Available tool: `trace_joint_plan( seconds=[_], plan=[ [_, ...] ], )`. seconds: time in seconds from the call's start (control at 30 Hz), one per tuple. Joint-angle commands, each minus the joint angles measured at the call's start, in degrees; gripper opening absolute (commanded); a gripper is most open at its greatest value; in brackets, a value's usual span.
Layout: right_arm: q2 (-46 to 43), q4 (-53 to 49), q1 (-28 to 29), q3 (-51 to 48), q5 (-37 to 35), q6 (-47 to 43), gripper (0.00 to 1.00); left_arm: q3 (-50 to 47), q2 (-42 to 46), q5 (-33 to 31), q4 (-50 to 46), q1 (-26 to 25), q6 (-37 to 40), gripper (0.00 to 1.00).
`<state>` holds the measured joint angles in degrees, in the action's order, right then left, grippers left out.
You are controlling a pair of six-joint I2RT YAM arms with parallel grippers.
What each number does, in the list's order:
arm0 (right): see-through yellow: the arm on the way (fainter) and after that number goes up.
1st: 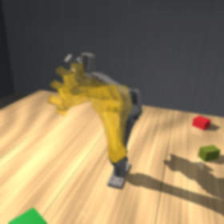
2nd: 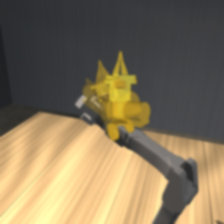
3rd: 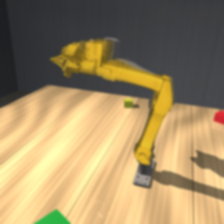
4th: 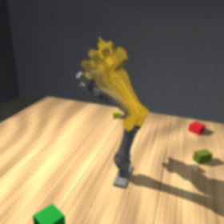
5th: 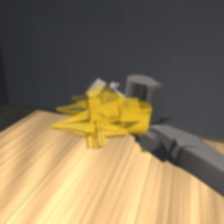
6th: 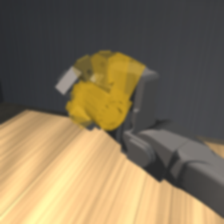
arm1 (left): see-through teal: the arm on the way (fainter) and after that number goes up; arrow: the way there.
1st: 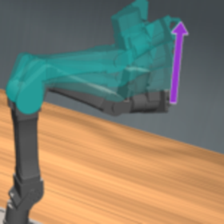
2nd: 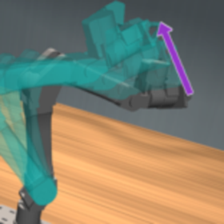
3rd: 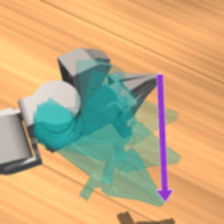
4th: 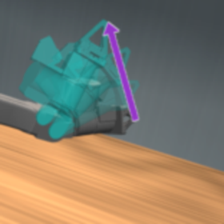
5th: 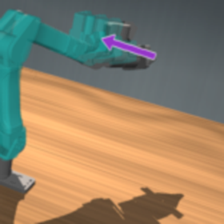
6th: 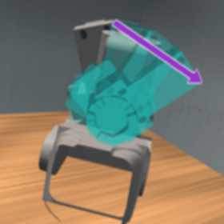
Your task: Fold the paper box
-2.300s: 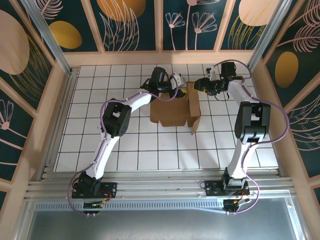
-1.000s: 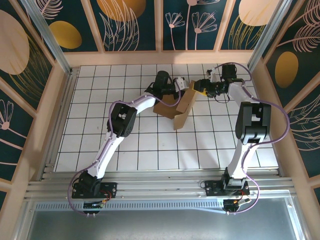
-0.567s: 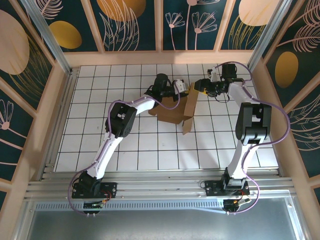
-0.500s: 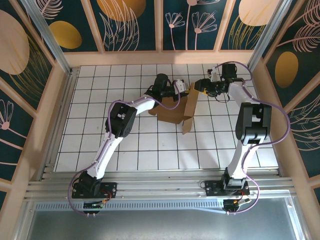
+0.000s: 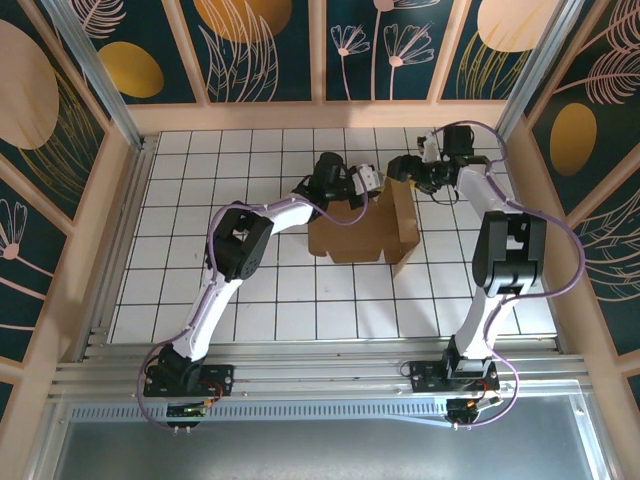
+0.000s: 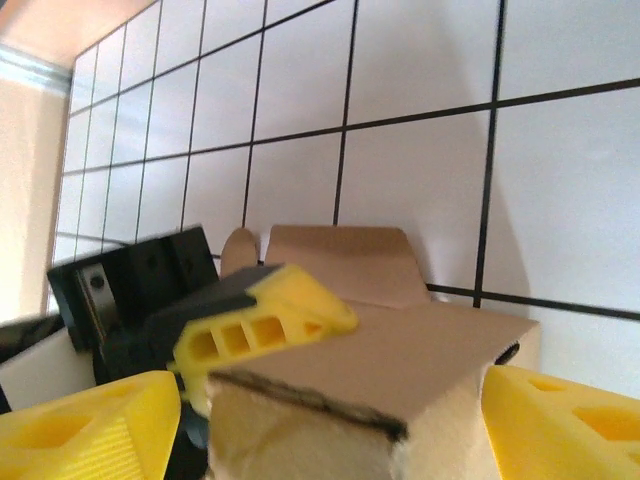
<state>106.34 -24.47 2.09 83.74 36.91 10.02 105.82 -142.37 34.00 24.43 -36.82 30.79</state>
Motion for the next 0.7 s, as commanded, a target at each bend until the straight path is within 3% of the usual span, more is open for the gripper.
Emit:
trace_joint_plan(
  seconds=[0.0, 0.27, 0.47, 0.6, 0.67],
  plan=[
    [-7.00, 1.29, 0.71, -1.98, -8.61, 3.68, 0.82, -2.99, 4.56, -3.90, -1.08, -1.24, -1.48, 0.00],
    [-15.62, -0.07, 1.55, -9.71, -19.29, -0.19, 0.89, -14.09, 10.10, -9.81, 4.27, -1.23, -7.67, 0.00],
    [-15.24, -2.86, 4.74, -12.69, -16.77, -4.98, 0.91, -21.03, 13.72, -13.66, 5.45, -1.22, -10.20, 0.00],
    [-12.44, -3.77, 5.79, -11.17, -13.37, -5.28, 0.80, -22.82, 14.36, -11.68, 7.80, -1.24, -11.82, 0.00],
    [-11.32, -3.26, 5.87, -10.99, -11.59, -5.10, 0.77, -22.26, 14.06, -10.61, 7.92, -1.24, -12.39, 0.08]
  ],
)
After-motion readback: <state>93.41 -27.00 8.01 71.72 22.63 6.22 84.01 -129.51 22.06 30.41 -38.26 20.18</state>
